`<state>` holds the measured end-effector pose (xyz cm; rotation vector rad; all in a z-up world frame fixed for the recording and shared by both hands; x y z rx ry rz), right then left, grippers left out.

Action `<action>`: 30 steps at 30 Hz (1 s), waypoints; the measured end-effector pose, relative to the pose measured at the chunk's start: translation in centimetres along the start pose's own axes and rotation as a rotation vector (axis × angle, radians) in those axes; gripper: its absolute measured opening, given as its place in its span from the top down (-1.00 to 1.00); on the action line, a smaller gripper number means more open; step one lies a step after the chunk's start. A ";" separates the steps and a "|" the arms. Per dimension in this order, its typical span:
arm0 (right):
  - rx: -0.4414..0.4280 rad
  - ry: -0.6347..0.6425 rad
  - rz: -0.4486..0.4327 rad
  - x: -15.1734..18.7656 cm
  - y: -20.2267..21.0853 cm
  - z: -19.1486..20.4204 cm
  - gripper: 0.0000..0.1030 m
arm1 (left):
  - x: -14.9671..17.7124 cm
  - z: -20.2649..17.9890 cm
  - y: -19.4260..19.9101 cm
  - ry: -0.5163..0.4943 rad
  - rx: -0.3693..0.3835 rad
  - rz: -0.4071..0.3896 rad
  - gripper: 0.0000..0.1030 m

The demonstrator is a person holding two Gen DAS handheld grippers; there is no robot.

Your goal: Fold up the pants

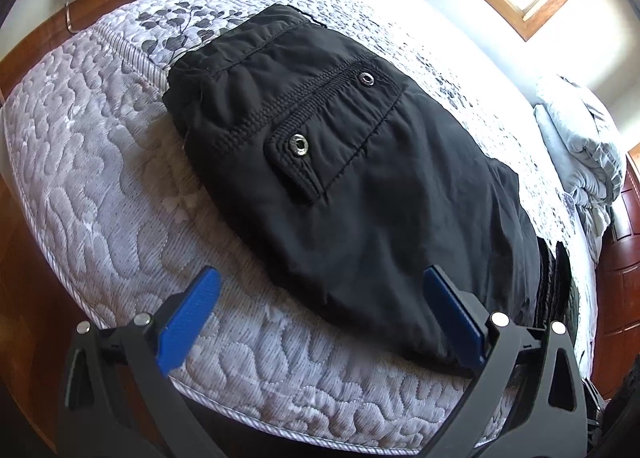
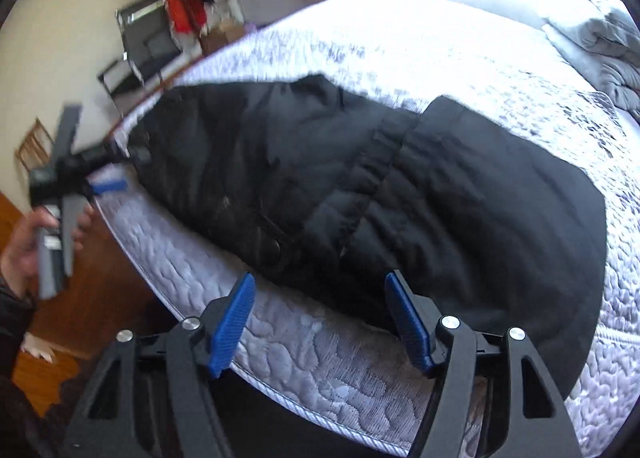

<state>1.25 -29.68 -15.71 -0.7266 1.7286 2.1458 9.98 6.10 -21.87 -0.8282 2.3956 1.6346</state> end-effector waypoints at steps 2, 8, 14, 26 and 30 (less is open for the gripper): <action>0.012 -0.027 -0.014 -0.3 0.3 -0.5 -0.33 | 0.1 0.1 -0.1 0.011 0.007 0.004 -0.95; 0.089 -0.034 0.039 -0.9 -2.2 -1.7 0.08 | 0.6 0.3 -0.3 0.019 0.009 0.014 -0.95; 0.053 -0.087 0.070 -0.7 -3.2 -3.0 0.53 | 0.8 1.1 -0.7 0.040 0.003 0.021 -0.95; -0.038 0.081 0.094 -0.4 -3.2 1.9 0.82 | 0.6 0.6 -1.2 0.036 -0.005 0.015 -0.95; -0.045 0.056 0.120 0.7 -4.8 1.5 0.81 | 0.7 0.3 -1.5 0.034 -0.007 0.016 -0.95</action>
Point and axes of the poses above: each gripper's, at about its wrist camera, not at the fingertips, and y roughly against the way its jaws point, z to its left, x to its underside, the point moved 7 cm from there along -y, roughly the way its jaws point, and after that the axes turned 2 degrees about x, right-handed, at the moved point
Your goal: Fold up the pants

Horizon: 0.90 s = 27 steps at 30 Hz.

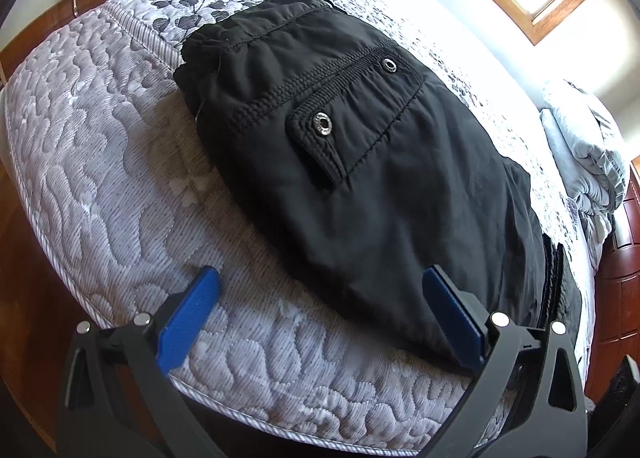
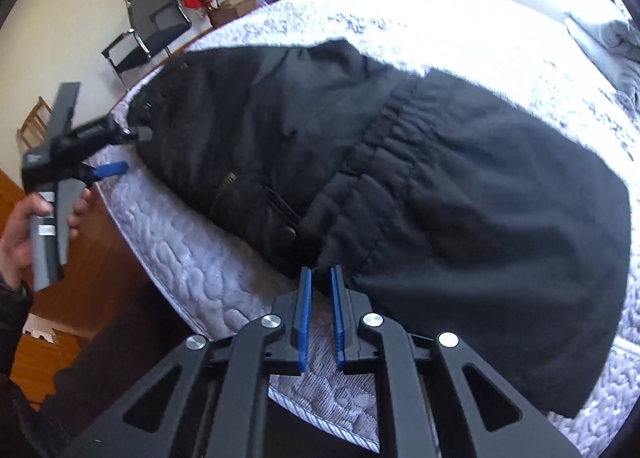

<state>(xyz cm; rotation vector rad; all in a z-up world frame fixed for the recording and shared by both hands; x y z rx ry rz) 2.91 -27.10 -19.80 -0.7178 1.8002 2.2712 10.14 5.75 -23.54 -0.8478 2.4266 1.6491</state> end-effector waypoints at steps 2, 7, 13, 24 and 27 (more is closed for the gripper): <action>-0.018 -0.019 -0.008 -0.1 0.1 -0.2 0.75 | 0.0 0.1 0.0 0.003 0.004 0.003 -0.95; -0.037 -0.032 -0.068 -0.4 2.7 -0.7 0.20 | -0.3 0.7 0.5 0.056 0.024 0.004 -0.95; 0.018 -0.209 -0.180 -0.9 7.2 -5.6 -0.75 | -0.8 2.8 1.2 0.166 0.040 -0.022 -0.95; 0.076 -0.914 -0.360 2.8 11.9 -19.9 -0.93 | -2.9 0.8 -0.3 0.216 0.148 -0.011 -0.95; 0.059 -1.002 -0.345 4.4 11.9 -22.0 -0.93 | -3.6 0.0 -1.5 0.252 0.181 0.004 -0.95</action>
Point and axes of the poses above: each gripper's, at about its wrist camera, not at the fingertips, and y roughly against the way its jaws point, z to its left, x to its underside, the point moved 7 cm from there along -y, roughly the way its jaws point, and after that the axes turned 2 degrees about x, right-handed, at the moved point
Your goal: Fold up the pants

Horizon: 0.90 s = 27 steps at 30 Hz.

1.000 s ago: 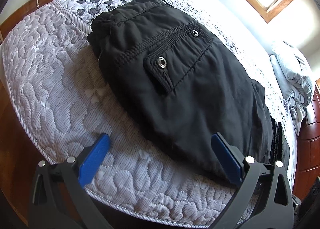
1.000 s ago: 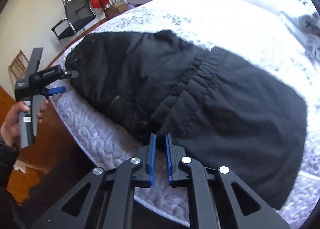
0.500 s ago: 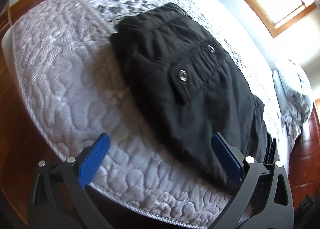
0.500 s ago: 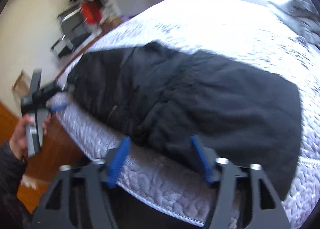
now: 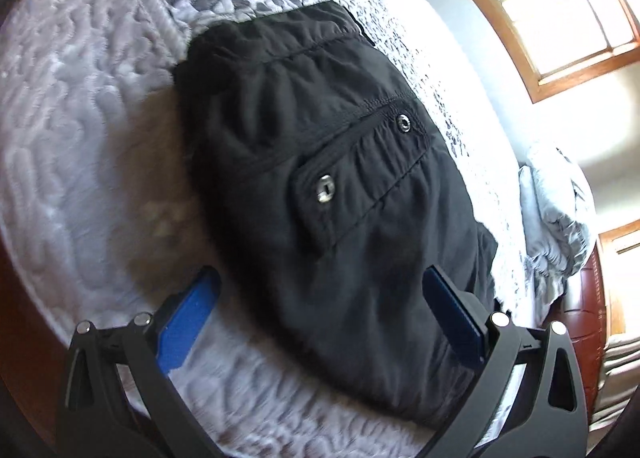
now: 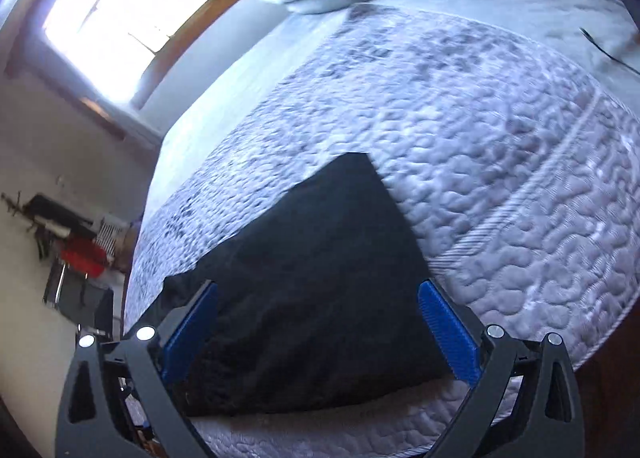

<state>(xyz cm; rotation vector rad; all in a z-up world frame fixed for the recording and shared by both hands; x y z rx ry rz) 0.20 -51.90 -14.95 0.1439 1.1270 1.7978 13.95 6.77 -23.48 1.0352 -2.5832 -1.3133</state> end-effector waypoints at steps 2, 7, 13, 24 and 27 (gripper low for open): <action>-0.008 -0.045 0.021 -0.4 -0.2 -1.3 -0.93 | -0.3 -0.3 -0.7 0.029 0.023 0.004 -0.95; -0.033 -0.198 -0.038 -1.8 0.4 -5.6 -0.93 | -0.9 -0.2 -1.5 0.137 0.081 0.001 -0.95; 0.033 -0.333 -0.004 -2.3 -0.7 -9.8 -0.93 | -1.3 0.1 -1.5 0.219 0.184 0.017 -0.82; -0.013 -0.206 0.175 -1.1 -3.7 -9.2 -0.93 | -1.1 -1.3 -2.1 0.110 0.106 -0.004 0.56; -0.028 -0.271 0.173 -0.7 -3.7 -9.9 -0.93 | -1.0 -1.8 -1.9 0.118 0.118 -0.019 0.67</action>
Point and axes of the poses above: each gripper's, at about its wrist camera, not at the fingertips, and y roughly against the way its jaws point, z to its left, x to its underside, the point moved 7 cm from there along -y, roughly the way its jaws point, and after that the axes turned 2 degrees about x, right-handed, at the moved point
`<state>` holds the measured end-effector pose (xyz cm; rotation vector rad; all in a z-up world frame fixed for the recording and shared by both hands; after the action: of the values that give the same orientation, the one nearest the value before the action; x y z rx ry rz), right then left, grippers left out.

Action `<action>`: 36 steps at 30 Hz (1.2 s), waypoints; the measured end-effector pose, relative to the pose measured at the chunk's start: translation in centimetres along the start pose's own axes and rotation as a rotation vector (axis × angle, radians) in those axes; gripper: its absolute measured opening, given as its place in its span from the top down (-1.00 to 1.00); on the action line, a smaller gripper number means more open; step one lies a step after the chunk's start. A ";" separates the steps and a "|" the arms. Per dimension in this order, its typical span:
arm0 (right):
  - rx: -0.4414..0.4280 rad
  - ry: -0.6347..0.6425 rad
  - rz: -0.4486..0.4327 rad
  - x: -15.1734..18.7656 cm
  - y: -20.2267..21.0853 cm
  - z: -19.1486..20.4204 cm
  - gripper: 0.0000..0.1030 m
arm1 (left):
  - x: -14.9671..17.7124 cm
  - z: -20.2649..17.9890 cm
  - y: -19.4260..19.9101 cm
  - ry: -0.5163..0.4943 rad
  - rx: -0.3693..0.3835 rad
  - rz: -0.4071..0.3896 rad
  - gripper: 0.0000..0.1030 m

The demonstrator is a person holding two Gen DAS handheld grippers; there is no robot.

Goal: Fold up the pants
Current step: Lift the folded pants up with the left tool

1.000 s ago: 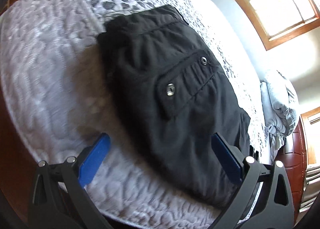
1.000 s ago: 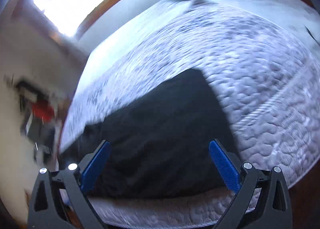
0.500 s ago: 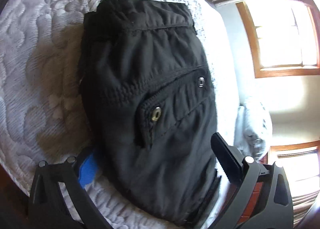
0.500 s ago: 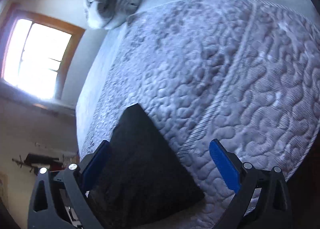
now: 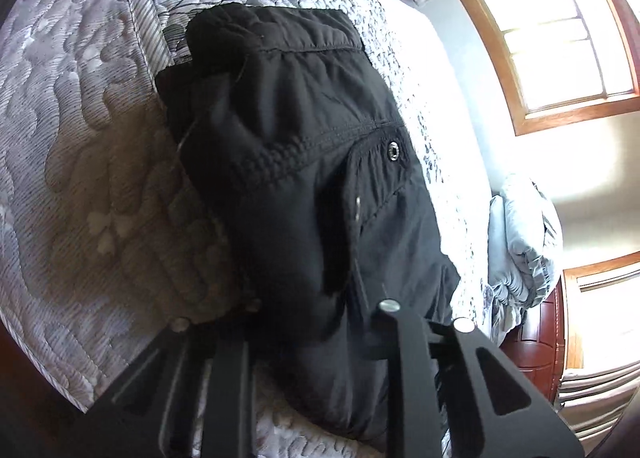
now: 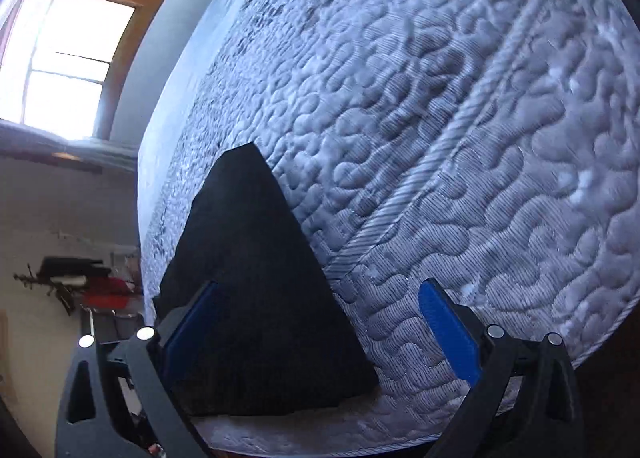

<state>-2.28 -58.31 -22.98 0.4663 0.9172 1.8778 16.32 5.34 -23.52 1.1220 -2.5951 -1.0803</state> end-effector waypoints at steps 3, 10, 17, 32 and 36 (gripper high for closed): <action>0.000 -0.011 0.002 -0.1 0.2 -0.6 -0.93 | -0.3 -0.4 0.6 -0.013 0.014 -0.021 0.74; 0.036 0.058 -0.051 -0.4 1.8 -0.4 -0.93 | 0.7 -4.1 2.6 -0.193 0.082 -0.109 0.76; 0.026 0.078 -0.059 -0.2 1.8 0.1 -0.93 | 3.1 -11.0 3.2 -0.462 0.100 -0.174 0.68; 0.052 0.195 -0.102 -0.3 1.8 1.5 -0.93 | 15.0 -20.2 -1.2 -1.042 0.108 -0.028 0.41; 0.073 0.233 -0.111 -0.3 1.9 1.7 -0.93 | 17.7 -20.3 -2.8 -1.121 0.088 0.032 0.38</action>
<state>-2.20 -58.38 -20.40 0.2371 1.1457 1.8267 12.59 -19.43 -13.31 0.4977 -3.4109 -2.0301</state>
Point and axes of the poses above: each gripper's, at about its wrist camera, not at the fingertips, and y roughly against the way its jaws point, z to its left, x to its underside, the point moved 7 cm from there along -y, roughly the way its jaws point, and after that the axes turned 2 degrees about x, right-handed, at the moved point
